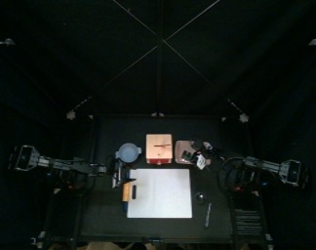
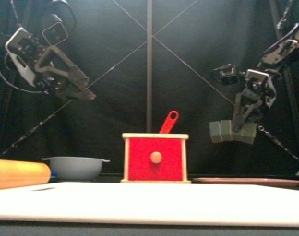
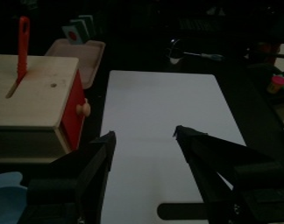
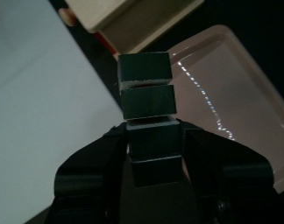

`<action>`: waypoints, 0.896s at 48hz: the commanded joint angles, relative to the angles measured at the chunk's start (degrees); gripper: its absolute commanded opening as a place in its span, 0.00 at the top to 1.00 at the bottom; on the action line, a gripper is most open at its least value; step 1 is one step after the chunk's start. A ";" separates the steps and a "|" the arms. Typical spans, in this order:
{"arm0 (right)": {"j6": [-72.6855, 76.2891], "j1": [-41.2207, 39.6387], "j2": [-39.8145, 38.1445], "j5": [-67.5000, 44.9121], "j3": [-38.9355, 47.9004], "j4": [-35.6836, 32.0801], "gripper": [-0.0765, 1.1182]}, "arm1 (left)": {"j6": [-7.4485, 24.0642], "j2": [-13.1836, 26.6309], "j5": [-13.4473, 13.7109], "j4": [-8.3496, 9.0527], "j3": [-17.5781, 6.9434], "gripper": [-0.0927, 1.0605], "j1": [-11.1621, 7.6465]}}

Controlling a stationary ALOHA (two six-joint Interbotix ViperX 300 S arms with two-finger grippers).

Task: Place sushi on board then cut the sushi with the knife then place the pieces on the plate
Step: Place the sushi on the board

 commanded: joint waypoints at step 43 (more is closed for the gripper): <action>43.95 30.94 18.28 -14.15 -10.11 -5.10 0.46 | -0.09 0.00 0.09 -0.26 -0.09 0.13 0.53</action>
